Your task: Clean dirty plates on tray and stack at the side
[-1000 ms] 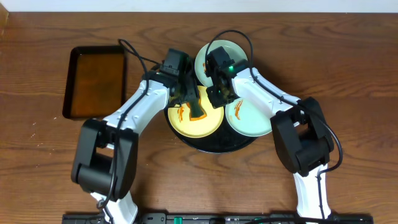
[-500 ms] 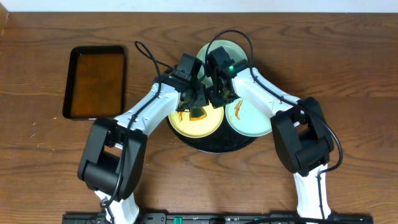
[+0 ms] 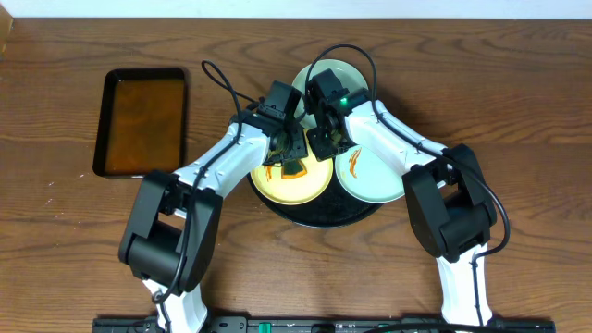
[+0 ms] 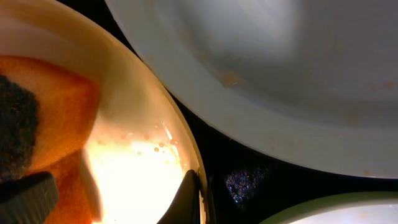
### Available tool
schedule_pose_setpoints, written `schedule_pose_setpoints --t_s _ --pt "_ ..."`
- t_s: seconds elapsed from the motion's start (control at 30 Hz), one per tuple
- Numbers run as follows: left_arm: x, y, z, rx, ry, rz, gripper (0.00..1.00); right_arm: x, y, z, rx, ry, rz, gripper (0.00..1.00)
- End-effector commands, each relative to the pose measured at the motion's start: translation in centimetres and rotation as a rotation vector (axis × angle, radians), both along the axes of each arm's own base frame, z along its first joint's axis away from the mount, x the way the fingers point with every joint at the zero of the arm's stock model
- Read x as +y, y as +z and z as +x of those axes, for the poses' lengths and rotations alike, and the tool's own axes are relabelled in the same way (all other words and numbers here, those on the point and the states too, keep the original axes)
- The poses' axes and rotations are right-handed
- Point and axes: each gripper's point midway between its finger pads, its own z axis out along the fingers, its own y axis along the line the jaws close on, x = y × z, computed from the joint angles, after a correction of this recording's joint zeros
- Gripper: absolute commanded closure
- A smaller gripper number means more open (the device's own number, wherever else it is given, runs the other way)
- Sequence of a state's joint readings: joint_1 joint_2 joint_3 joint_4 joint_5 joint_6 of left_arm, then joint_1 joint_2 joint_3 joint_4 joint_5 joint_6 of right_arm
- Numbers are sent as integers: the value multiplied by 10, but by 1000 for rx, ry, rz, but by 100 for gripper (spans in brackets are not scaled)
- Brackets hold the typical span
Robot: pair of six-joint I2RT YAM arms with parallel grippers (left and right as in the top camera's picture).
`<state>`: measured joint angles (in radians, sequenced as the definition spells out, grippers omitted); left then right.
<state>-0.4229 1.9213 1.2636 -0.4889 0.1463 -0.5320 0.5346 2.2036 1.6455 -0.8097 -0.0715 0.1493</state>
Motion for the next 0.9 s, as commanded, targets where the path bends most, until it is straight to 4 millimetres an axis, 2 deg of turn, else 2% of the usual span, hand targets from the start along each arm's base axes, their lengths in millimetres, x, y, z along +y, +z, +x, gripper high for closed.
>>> schedule_pose_setpoints --t_s 0.0,0.33,0.47,0.87 --pt "6 -13 -9 47 36 31 48 -1 -5 -3 8 1 -21 99" --pt "4 -14 -12 74 76 6 49 -1 -5 -3 7 1 -21 99" --pt "4 -14 -13 75 76 7 54 -1 -5 -3 7 1 -21 99" --pt "-4 -22 -25 99 103 1 56 -1 -5 -4 10 1 -22 99"
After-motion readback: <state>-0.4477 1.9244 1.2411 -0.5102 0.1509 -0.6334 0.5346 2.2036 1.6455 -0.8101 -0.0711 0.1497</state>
